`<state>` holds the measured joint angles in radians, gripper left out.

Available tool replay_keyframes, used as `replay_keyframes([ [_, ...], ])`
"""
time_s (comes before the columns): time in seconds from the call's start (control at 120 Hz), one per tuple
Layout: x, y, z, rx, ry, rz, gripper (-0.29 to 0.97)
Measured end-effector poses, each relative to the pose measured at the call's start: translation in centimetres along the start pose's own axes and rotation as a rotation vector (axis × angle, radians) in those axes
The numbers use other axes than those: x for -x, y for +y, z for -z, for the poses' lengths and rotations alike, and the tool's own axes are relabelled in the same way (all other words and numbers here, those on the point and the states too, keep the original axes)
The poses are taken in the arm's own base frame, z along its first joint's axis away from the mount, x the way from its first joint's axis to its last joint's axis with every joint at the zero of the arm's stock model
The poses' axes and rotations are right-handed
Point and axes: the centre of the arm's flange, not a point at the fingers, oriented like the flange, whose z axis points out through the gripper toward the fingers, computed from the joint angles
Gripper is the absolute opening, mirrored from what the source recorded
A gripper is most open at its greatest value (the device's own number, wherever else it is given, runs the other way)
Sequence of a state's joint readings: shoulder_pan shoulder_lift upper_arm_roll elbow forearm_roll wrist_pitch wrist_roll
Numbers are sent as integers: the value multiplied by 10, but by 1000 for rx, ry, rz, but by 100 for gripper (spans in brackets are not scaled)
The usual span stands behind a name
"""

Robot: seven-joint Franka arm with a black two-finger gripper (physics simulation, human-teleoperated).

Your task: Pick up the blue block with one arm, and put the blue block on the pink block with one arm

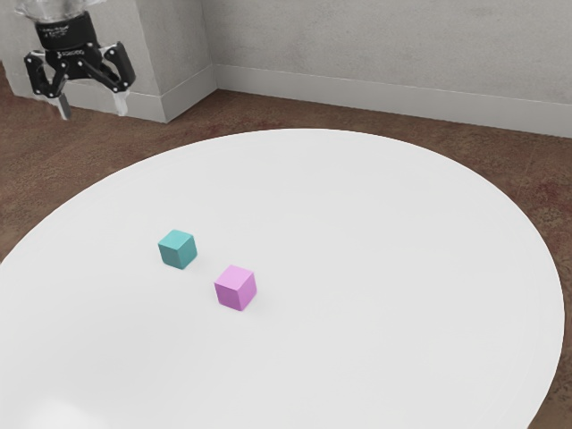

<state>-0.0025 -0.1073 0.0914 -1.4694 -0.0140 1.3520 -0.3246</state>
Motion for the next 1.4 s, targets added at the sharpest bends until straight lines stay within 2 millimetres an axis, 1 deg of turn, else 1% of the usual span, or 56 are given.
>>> replay_keyframes([
  [0.033,17,35,-7,2,1,-89,68],
  [0.05,25,45,-11,4,3,-119,68],
  [0.067,29,50,-15,6,6,-137,68],
  [0.133,33,51,-18,20,34,-160,68],
  [0.208,22,55,-29,18,50,-171,68],
  [0.3,13,55,-34,9,82,-182,68],
  [0.383,7,57,-49,-6,68,-188,68],
  [0.433,3,55,-68,-15,50,-187,68],
  [0.5,-5,55,-98,-19,48,-190,68],
  [0.55,-11,56,-112,-19,59,-193,68],
  [0.6,-21,58,-137,-26,48,-194,68],
  [0.617,-23,57,-150,-30,35,-192,68],
  [0.642,-23,52,-176,-38,6,-186,68],
  [0.658,-24,47,-190,-42,-6,-180,68],
  [0.725,-32,30,-229,-51,-32,-152,68],
  [0.825,-55,11,-271,-64,-33,-139,68],
  [0.9,-65,-4,-302,-72,-22,-144,68],
  [0.95,-73,-9,-319,-76,-7,-158,68],
  [0.992,-80,-8,-323,-71,19,-175,68],
  [1.083,-88,3,-329,-49,62,-211,68],
  [1.158,-93,6,-345,-45,63,-233,68],
  [1.192,-96,5,-353,-46,61,-240,68],
  [1.233,-99,-2,-360,-45,61,-242,68],
  [1.308,-108,-12,-365,-46,72,-252,68],
  [1.4,-121,-14,-371,-51,94,-295,68],
])
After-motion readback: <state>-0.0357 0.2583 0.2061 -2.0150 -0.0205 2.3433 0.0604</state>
